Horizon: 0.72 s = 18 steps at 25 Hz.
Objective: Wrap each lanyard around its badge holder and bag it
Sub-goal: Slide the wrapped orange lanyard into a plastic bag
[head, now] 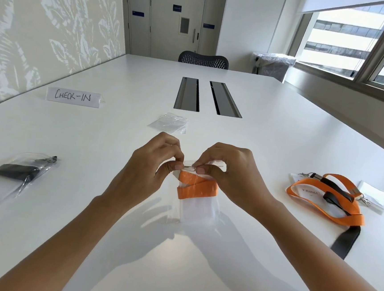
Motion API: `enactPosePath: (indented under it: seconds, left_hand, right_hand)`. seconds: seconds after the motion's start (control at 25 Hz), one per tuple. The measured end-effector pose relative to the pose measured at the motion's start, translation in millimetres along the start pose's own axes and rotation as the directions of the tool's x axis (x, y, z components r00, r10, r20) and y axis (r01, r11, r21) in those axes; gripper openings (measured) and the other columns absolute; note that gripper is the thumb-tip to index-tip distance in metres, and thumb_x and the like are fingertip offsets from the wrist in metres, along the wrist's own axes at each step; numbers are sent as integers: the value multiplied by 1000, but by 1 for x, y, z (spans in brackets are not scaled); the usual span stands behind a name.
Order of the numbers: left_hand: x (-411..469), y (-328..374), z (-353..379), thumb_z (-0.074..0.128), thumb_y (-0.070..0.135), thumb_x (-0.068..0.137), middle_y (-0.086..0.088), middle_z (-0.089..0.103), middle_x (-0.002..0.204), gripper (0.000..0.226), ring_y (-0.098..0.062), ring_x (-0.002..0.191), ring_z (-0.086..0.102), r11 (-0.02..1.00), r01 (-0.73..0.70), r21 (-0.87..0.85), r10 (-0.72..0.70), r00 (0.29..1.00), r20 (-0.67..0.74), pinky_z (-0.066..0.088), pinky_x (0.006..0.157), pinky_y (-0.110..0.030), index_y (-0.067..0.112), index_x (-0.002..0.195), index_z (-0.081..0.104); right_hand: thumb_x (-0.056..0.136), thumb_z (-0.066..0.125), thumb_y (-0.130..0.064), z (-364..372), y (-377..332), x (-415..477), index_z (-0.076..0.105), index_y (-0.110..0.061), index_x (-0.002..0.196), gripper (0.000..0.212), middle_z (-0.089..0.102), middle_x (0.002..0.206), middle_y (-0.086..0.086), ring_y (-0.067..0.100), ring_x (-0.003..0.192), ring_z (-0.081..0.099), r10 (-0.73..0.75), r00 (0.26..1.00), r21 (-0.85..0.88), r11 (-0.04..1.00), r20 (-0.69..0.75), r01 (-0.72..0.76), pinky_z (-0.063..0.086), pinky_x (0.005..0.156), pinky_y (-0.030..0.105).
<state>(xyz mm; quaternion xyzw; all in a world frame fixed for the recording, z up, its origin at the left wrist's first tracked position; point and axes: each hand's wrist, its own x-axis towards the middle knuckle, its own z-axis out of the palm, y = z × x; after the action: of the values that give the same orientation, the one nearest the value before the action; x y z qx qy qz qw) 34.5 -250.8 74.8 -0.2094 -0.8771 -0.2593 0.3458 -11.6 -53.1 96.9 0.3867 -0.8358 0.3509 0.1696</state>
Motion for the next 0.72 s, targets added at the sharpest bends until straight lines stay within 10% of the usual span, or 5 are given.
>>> enactPosePath:
  seconds: [0.32,0.72]
  left_hand:
    - [3,0,-7,53,13,92,1,55,94,9,-12,87,57,952,64,-298,-27,992,124,43,81,-13,11,85,58]
    - [4,-4,-16,58,6,85,1,59,93,7,-12,76,50,975,-196,105,176,969,175,38,80,-27,10,83,64]
  right_hand:
    - [75,75,6,-9,-1,3,72,-15,76,21,72,74,-7,8,73,69,45,998,196,979,31,-50,53,73,15]
    - [78,67,10,-14,-1,5,71,-15,83,26,71,80,0,12,78,66,14,964,137,989,266,-52,53,76,25]
